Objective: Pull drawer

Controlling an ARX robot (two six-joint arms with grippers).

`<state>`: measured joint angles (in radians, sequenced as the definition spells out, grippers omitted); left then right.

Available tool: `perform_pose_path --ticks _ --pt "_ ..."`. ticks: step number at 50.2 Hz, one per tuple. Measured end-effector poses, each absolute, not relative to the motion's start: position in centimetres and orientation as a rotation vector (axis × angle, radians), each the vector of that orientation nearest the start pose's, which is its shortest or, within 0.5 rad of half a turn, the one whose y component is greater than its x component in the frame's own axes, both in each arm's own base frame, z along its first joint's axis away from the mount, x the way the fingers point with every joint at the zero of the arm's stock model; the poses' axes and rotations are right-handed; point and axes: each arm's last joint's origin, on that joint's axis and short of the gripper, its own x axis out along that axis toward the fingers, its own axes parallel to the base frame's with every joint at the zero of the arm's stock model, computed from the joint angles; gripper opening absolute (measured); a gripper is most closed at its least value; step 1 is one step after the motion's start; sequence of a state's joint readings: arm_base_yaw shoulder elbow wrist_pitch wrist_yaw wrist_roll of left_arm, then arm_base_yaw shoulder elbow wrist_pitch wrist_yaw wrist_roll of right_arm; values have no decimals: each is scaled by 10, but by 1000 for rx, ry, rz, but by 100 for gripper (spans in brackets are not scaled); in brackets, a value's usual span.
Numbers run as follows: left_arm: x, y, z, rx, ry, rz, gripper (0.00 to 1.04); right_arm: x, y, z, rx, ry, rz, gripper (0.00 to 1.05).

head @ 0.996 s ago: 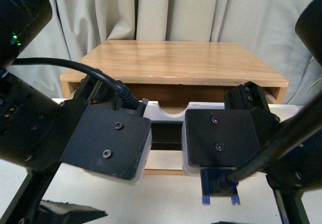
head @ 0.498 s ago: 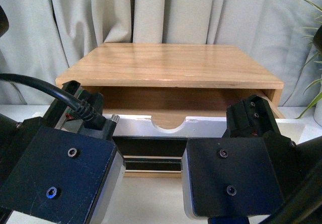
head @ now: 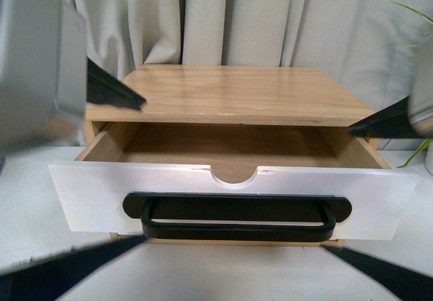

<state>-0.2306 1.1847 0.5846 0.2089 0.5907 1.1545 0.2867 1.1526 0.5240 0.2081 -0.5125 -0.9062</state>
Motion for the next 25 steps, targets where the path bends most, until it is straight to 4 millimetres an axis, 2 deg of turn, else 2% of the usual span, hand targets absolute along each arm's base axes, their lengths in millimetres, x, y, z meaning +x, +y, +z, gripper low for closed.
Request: perform_pose_path --ticks 5,9,16,25 --pt "228 -53 242 864 -178 -674 98 207 59 217 -680 -44 747 96" --pt "220 -28 249 631 -119 -446 98 195 39 219 -549 -71 617 96" --pt "195 -5 237 328 -15 -347 98 171 21 215 -390 -66 488 96" --pt "153 18 232 55 7 -237 98 144 6 213 -258 -110 346 96"
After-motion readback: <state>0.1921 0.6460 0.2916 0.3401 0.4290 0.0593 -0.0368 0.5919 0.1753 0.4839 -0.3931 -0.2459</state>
